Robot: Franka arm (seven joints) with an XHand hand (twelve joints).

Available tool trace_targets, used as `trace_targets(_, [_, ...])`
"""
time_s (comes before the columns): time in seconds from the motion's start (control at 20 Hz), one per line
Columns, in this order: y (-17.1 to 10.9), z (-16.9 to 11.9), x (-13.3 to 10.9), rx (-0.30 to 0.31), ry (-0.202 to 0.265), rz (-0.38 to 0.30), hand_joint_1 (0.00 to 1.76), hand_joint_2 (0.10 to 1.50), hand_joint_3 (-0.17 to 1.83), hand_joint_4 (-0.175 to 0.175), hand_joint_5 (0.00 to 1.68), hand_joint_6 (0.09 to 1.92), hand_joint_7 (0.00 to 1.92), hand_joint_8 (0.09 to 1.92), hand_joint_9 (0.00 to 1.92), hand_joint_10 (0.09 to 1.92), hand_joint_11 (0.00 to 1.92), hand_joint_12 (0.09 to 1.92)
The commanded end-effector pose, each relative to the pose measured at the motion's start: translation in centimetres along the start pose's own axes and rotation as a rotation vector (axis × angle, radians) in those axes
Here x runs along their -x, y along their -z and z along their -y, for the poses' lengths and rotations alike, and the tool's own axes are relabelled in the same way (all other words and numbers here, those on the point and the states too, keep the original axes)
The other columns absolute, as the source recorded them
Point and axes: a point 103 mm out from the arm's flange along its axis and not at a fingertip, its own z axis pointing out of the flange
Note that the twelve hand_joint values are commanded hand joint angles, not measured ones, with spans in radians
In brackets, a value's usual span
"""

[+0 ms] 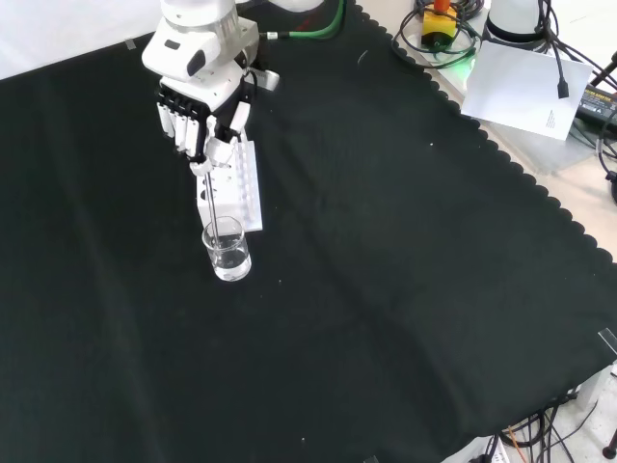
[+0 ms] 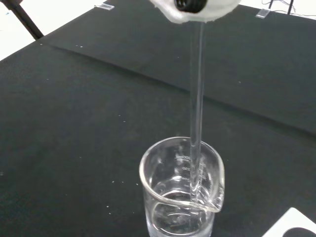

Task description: Stir in the beaker to the left of the white test tube rack with the glass rod.

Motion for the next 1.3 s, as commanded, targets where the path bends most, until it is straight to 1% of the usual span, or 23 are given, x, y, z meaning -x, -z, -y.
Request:
trace_targets(0.05, [-0.2,1.4,0.6,-0.014,-0.022,-0.002,1.29,1.08,0.00,-0.175,1.11,0.47,1.07,1.18,1.55,0.95,1.39,1.18])
trace_targets(0.1, [-0.2,1.6,0.6,-0.015,-0.025,-0.003,1.29,1.08,0.00,-0.175,1.11,0.47,1.07,1.18,1.55,0.95,1.39,1.18])
trace_targets(0.2, [0.1,2.6,-0.4,-0.013,-0.031,0.004,1.29,1.08,0.00,-0.175,1.11,0.47,1.07,1.18,1.55,0.95,1.39,1.18])
trace_targets(0.3, [0.3,2.7,-1.1,-0.012,-0.033,-0.001,1.29,1.08,0.00,-0.175,1.11,0.47,1.07,1.18,1.55,0.95,1.39,1.18])
trace_targets(0.45, [0.6,1.7,-3.6,-0.011,0.000,0.016,1.29,1.08,0.00,-0.175,1.11,0.47,1.07,1.17,1.55,0.95,1.39,1.18])
trace_targets(0.55, [0.8,1.1,-4.0,-0.007,0.009,0.022,1.29,1.08,0.00,-0.175,1.11,0.47,1.07,1.18,1.55,0.95,1.39,1.18])
trace_targets(0.75, [0.8,0.1,-3.4,-0.006,0.003,0.027,1.29,1.08,0.00,-0.175,1.11,0.47,1.07,1.18,1.55,0.95,1.39,1.18])
trace_targets(0.9, [0.4,-0.4,-2.2,-0.014,-0.003,0.021,1.29,1.08,0.00,-0.175,1.11,0.47,1.07,1.18,1.55,0.95,1.39,1.18])
trace_targets(1.3, [1.1,0.8,-1.6,-0.005,-0.010,0.035,1.29,1.08,0.00,-0.175,1.11,0.48,1.07,1.18,1.55,0.95,1.39,1.18])
